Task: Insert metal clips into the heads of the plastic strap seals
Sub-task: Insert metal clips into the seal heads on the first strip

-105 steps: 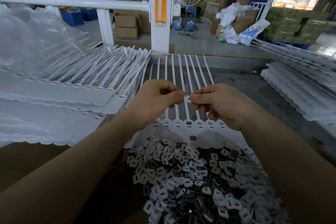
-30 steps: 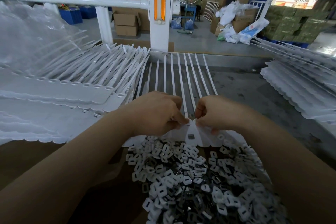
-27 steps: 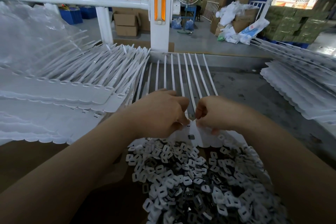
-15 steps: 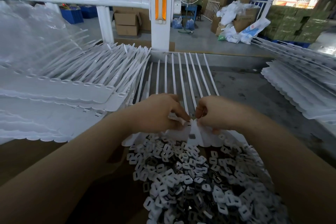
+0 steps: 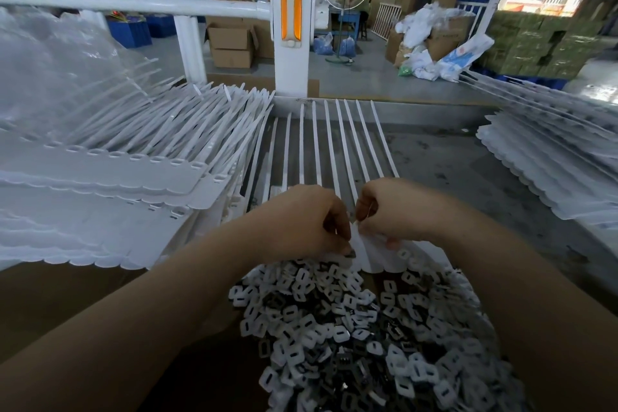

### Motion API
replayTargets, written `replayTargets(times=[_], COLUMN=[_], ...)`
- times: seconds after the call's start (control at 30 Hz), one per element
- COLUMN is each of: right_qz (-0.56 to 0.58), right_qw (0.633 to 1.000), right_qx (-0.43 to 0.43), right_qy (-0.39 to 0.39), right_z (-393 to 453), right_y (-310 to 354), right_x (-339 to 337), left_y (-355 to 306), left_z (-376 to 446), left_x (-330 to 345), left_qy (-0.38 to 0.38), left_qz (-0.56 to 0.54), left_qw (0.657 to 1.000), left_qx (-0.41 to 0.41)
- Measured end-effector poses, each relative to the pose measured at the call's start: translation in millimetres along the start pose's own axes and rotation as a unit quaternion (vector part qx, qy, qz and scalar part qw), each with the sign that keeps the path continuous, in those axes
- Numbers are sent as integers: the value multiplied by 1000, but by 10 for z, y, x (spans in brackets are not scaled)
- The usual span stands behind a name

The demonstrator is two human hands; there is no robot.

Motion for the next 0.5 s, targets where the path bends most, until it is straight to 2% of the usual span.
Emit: replayTargets(times=[0.3, 0.5], right_qz=[15, 22], right_qw=[1000, 1000], right_qx=[5, 3], right_qy=[0, 0], right_z=[0, -11], right_y=[25, 23], right_x=[9, 17], left_y=[-121, -142], left_z=[-11, -5], left_x=[46, 56], left_qy=[28, 65], left_qz=[75, 5], left_qw=[997, 998], left_qx=[8, -8])
Point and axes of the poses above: each hand's wrist, its own z-axis towards the middle knuckle, its own x-axis out of the palm, y = z × x, the point moved 2 cm from there along z, towards the middle knuckle, and after that the axes turned 7 degrees about y, right-handed, at the moved point
